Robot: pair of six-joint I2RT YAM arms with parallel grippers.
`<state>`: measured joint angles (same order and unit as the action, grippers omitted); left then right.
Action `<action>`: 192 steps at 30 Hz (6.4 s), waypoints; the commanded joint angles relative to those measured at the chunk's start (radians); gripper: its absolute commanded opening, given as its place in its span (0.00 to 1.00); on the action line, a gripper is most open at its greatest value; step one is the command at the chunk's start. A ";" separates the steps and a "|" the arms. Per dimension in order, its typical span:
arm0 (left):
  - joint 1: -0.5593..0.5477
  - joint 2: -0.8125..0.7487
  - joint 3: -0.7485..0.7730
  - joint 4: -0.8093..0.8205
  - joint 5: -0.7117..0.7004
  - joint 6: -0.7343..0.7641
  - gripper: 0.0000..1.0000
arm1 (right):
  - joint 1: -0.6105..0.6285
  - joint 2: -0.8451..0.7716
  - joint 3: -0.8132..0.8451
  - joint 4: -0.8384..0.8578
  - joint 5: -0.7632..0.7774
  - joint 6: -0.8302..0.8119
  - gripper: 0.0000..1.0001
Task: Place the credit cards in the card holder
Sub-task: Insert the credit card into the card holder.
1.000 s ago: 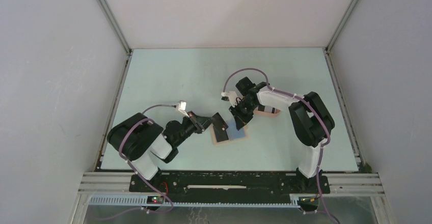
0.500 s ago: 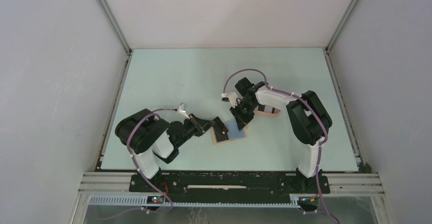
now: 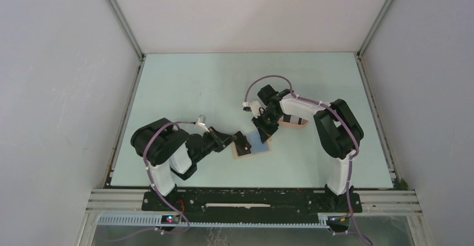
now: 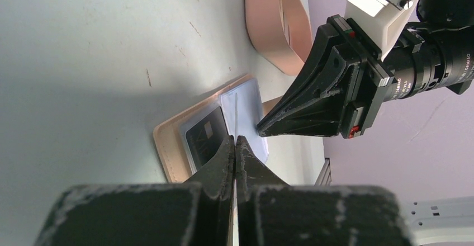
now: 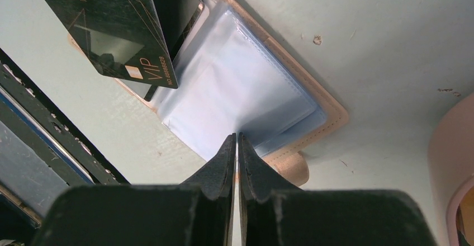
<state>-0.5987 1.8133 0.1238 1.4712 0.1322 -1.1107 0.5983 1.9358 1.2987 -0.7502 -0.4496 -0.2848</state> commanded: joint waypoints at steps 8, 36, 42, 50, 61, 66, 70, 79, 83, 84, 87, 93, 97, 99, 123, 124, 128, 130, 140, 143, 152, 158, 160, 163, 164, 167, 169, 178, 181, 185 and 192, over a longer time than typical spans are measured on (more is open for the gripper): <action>-0.023 0.029 0.023 0.006 -0.041 -0.045 0.00 | 0.009 0.015 0.036 -0.020 0.006 0.004 0.11; -0.060 0.056 0.078 -0.072 -0.034 -0.097 0.00 | 0.012 0.019 0.042 -0.030 0.002 0.000 0.10; -0.063 0.080 0.082 -0.071 -0.028 -0.120 0.00 | 0.012 0.016 0.042 -0.030 -0.001 0.000 0.10; -0.067 0.091 0.095 -0.092 -0.020 -0.127 0.01 | 0.014 0.009 0.043 -0.032 -0.008 0.001 0.11; -0.074 0.069 0.127 -0.186 0.009 -0.121 0.04 | 0.014 0.006 0.047 -0.037 -0.013 -0.003 0.11; -0.075 0.053 0.136 -0.229 0.030 -0.120 0.04 | 0.014 0.008 0.048 -0.038 -0.010 -0.003 0.11; -0.074 0.044 0.159 -0.277 0.048 -0.110 0.04 | 0.013 0.008 0.051 -0.041 -0.012 -0.006 0.11; -0.075 0.041 0.187 -0.321 0.079 -0.112 0.04 | 0.014 0.006 0.054 -0.048 -0.018 -0.010 0.12; -0.073 0.041 0.198 -0.335 0.090 -0.111 0.04 | 0.013 0.005 0.056 -0.052 -0.021 -0.013 0.13; -0.074 0.043 0.200 -0.338 0.090 -0.110 0.04 | 0.013 0.004 0.056 -0.052 -0.022 -0.013 0.13; -0.073 0.053 0.214 -0.342 0.100 -0.111 0.05 | 0.013 0.002 0.057 -0.054 -0.026 -0.014 0.13; -0.068 0.065 0.237 -0.342 0.116 -0.111 0.07 | 0.014 -0.010 0.058 -0.058 -0.045 -0.026 0.19; -0.058 0.069 0.251 -0.350 0.128 -0.107 0.08 | 0.013 -0.022 0.057 -0.059 -0.058 -0.032 0.22; -0.056 0.076 0.258 -0.350 0.135 -0.107 0.09 | 0.014 -0.028 0.057 -0.060 -0.060 -0.035 0.22; -0.035 0.118 0.302 -0.350 0.182 -0.106 0.17 | 0.221 -0.416 -0.203 0.235 -0.011 -0.340 0.23; -0.034 0.120 0.302 -0.350 0.184 -0.106 0.18 | 0.249 -0.438 -0.242 0.279 0.014 -0.383 0.23; -0.033 0.128 0.305 -0.351 0.189 -0.107 0.18 | 0.350 -0.471 -0.364 0.448 0.104 -0.521 0.20; -0.033 0.130 0.303 -0.346 0.189 -0.106 0.19 | 0.370 -0.447 -0.368 0.471 0.138 -0.539 0.17; -0.033 0.137 0.302 -0.338 0.190 -0.109 0.20 | 0.409 -0.330 -0.369 0.555 0.289 -0.580 0.02; -0.033 0.143 0.303 -0.332 0.193 -0.112 0.20 | 0.422 -0.301 -0.370 0.569 0.326 -0.589 0.01; -0.033 0.163 0.304 -0.312 0.203 -0.119 0.21 | 0.443 -0.243 -0.369 0.603 0.423 -0.607 0.01; -0.033 0.169 0.309 -0.310 0.211 -0.118 0.24 | 0.443 -0.230 -0.370 0.603 0.489 -0.617 0.01; -0.033 0.171 0.309 -0.310 0.214 -0.117 0.24 | 0.443 -0.229 -0.374 0.605 0.507 -0.620 0.00; -0.033 0.173 0.310 -0.311 0.217 -0.116 0.25 | 0.443 -0.228 -0.378 0.603 0.539 -0.616 0.00; -0.033 0.174 0.311 -0.312 0.218 -0.117 0.26 | 0.443 -0.228 -0.378 0.600 0.545 -0.614 0.00; -0.033 0.172 0.314 -0.314 0.218 -0.114 0.27 | 0.443 -0.231 -0.383 0.597 0.556 -0.612 0.00; -0.033 0.170 0.313 -0.319 0.217 -0.113 0.29 | 0.443 -0.232 -0.383 0.592 0.563 -0.610 0.00; -0.033 0.171 0.313 -0.323 0.216 -0.109 0.32 | 0.417 -0.245 -0.388 0.564 0.578 -0.596 0.00; -0.032 0.173 0.313 -0.322 0.217 -0.108 0.33 | 0.400 -0.249 -0.388 0.554 0.582 -0.593 0.00; -0.032 0.176 0.315 -0.324 0.215 -0.105 0.33 | 0.384 -0.256 -0.388 0.538 0.584 -0.590 0.00; -0.029 0.166 0.321 -0.340 0.215 -0.095 0.33 | 0.367 -0.282 -0.388 0.496 0.568 -0.587 0.00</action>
<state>-0.6342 1.9652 0.4255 1.1961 0.3523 -1.2404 0.9878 1.7054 0.9161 -0.2070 0.1123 -0.8810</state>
